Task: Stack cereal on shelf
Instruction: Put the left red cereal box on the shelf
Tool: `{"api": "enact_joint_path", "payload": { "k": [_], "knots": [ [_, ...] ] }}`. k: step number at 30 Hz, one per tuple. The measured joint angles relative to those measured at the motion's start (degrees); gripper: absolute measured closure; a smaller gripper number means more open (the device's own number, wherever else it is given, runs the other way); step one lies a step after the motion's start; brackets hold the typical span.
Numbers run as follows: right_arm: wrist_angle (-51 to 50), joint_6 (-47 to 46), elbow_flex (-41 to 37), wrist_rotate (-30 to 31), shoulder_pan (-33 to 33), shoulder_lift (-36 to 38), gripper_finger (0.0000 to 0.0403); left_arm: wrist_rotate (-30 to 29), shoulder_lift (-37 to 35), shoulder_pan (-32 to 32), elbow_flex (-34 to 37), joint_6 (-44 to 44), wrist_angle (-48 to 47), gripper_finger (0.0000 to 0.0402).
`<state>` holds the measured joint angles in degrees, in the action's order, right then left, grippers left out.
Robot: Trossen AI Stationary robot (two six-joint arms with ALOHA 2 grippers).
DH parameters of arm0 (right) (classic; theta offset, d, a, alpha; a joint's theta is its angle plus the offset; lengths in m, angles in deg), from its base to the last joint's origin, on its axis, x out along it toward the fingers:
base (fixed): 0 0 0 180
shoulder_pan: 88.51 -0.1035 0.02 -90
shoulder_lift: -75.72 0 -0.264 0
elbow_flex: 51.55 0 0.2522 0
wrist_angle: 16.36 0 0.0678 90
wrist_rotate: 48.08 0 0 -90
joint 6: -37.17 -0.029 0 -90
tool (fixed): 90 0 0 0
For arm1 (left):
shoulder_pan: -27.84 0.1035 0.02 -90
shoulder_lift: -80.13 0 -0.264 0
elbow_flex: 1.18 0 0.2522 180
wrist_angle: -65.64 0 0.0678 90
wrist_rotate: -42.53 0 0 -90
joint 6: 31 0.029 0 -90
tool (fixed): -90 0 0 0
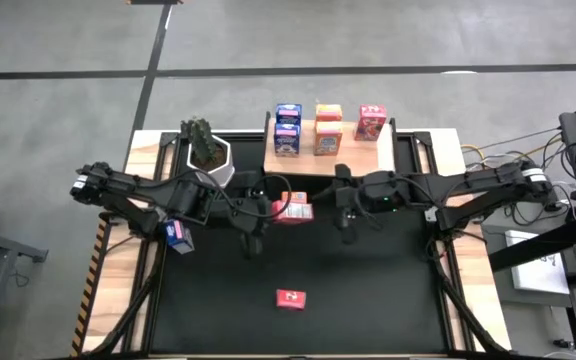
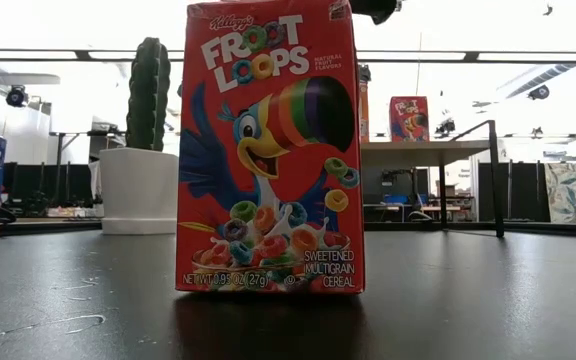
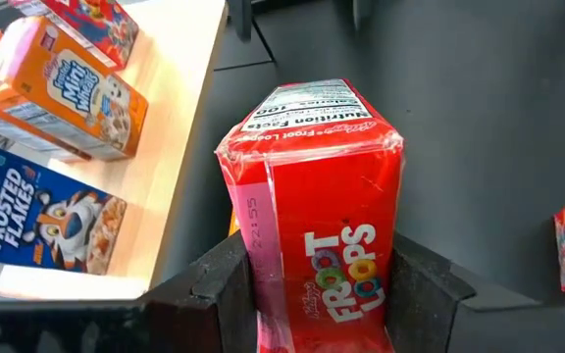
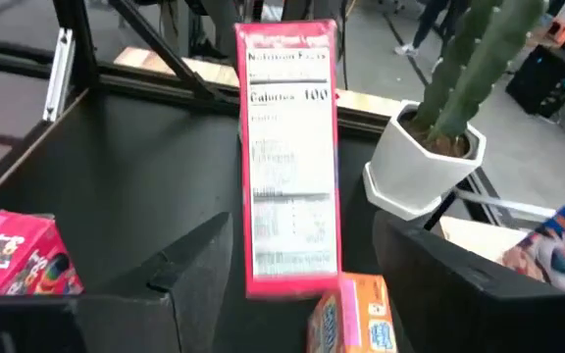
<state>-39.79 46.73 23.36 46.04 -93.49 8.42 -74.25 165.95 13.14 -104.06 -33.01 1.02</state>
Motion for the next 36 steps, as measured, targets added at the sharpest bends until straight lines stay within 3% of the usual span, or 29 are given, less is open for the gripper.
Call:
{"api": "enact_joint_path", "payload": {
  "k": [12, 19, 28, 36],
  "knots": [
    [-13.00, 1.01, 14.39, 0.82, 0.03, -9.87, 0.0156, -0.01, 0.00, 0.20, 0.00, 1.57, 1.40, 0.0240],
    [-14.15, 1.13, 15.49, 2.97, 0.14, -11.70, 0.0160, -0.14, 0.00, 0.20, 0.02, 2.44, 2.25, 0.0240],
    [-13.97, -0.98, 15.45, 2.93, 0.12, -11.80, 0.0193, -0.23, 0.00, 0.22, 0.02, 2.98, 3.45, 0.0240],
    [-13.40, -2.19, 15.45, 2.99, 0.12, -11.04, 0.0167, -0.66, -0.01, 0.33, 0.04, 2.52, 5.99, 0.0240]
  ]
}}
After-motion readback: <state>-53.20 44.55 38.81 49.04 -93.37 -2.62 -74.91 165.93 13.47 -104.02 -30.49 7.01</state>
